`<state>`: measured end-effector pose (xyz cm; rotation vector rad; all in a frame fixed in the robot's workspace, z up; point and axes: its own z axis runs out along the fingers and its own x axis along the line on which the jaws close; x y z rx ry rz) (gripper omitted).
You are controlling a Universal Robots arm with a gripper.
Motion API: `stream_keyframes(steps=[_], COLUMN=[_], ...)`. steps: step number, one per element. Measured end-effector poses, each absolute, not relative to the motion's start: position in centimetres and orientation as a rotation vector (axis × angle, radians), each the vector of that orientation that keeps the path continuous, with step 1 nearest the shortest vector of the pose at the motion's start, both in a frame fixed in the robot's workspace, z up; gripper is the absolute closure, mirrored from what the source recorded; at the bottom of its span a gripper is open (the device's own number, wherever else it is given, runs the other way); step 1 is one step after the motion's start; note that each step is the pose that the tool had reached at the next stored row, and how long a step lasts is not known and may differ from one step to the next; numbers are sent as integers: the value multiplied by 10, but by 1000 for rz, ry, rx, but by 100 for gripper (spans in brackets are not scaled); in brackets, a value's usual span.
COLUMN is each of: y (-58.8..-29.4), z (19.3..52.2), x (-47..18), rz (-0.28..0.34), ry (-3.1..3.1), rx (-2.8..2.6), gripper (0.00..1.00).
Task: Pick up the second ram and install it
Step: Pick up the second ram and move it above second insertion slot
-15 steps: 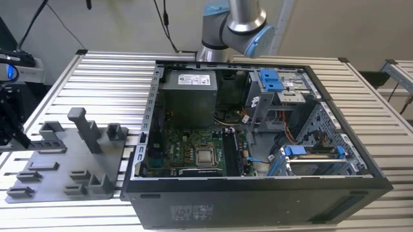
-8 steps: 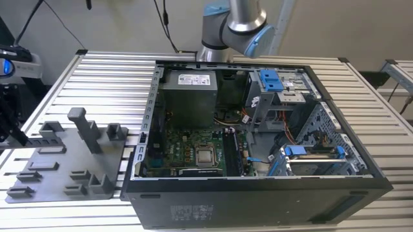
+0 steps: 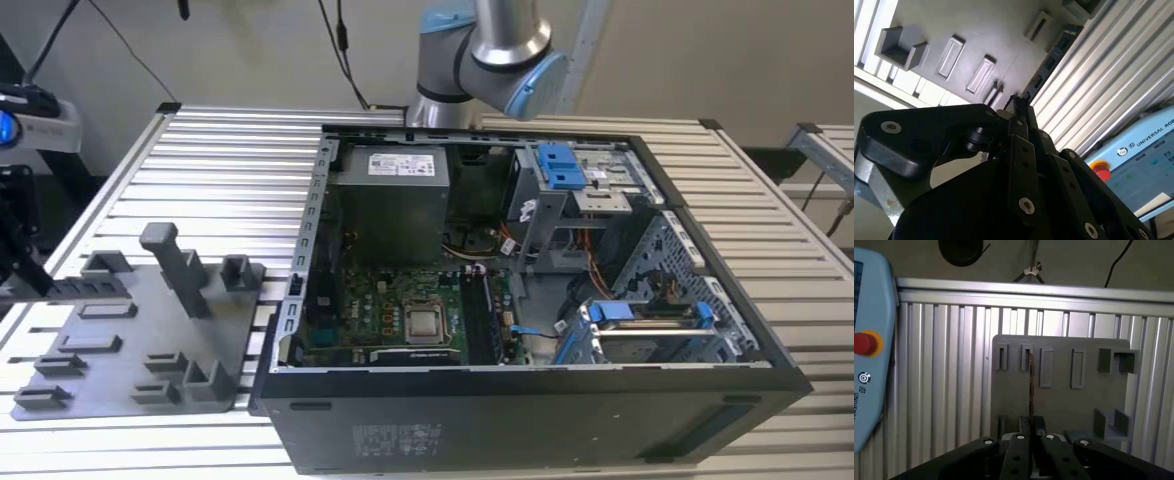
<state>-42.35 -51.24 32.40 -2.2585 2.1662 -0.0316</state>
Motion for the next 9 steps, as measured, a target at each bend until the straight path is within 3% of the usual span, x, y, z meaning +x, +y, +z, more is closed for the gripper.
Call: stream_keyframes(steps=[9], y=[-512], z=[331], x=[-424], rz=[-32], ry=[2166], rx=[-2258], gripper=[86])
